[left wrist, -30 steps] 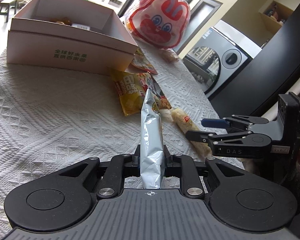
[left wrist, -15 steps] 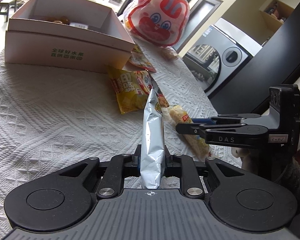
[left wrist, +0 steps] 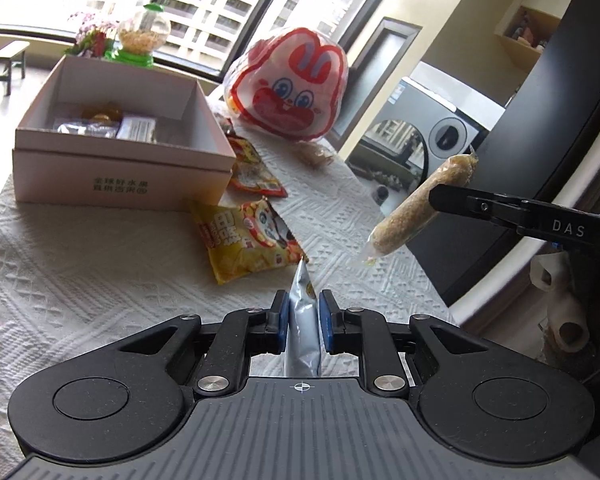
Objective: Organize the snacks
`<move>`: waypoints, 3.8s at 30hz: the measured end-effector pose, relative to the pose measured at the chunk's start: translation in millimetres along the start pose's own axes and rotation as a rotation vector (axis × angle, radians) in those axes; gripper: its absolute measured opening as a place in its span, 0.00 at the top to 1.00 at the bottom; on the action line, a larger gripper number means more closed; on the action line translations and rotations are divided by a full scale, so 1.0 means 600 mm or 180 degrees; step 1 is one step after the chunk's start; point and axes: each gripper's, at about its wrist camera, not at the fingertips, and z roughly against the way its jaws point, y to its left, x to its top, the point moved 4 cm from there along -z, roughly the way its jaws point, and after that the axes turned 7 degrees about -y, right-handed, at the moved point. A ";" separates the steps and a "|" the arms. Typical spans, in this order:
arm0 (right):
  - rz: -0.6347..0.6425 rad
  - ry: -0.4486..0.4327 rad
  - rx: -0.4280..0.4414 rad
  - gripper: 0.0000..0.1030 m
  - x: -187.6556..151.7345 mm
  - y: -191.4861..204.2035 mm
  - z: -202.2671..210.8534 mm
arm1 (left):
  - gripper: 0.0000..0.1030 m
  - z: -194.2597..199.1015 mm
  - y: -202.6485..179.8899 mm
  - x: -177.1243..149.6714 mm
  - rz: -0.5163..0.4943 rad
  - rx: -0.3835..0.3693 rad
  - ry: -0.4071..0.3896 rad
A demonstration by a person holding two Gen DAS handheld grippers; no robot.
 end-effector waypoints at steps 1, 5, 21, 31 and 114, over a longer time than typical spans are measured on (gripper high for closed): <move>-0.0007 -0.0060 0.0019 0.73 0.009 0.003 0.005 | 0.81 0.006 0.000 0.006 -0.0018 0.0010 -0.0058; 0.0012 -0.0218 0.0036 0.73 0.031 0.009 0.021 | 0.81 0.017 0.006 0.019 -0.0027 0.0049 -0.0122; 0.0210 0.0593 0.0361 0.70 -0.093 0.059 -0.047 | 0.80 0.012 0.098 -0.031 0.0151 0.0690 0.0447; 0.0379 0.0842 0.0269 0.62 -0.115 0.072 -0.079 | 0.76 0.002 0.122 -0.046 0.0612 0.0306 0.0474; -0.0568 0.0733 0.0497 0.72 0.176 0.035 -0.427 | 0.77 -0.088 0.255 0.258 0.0702 0.0481 -0.0430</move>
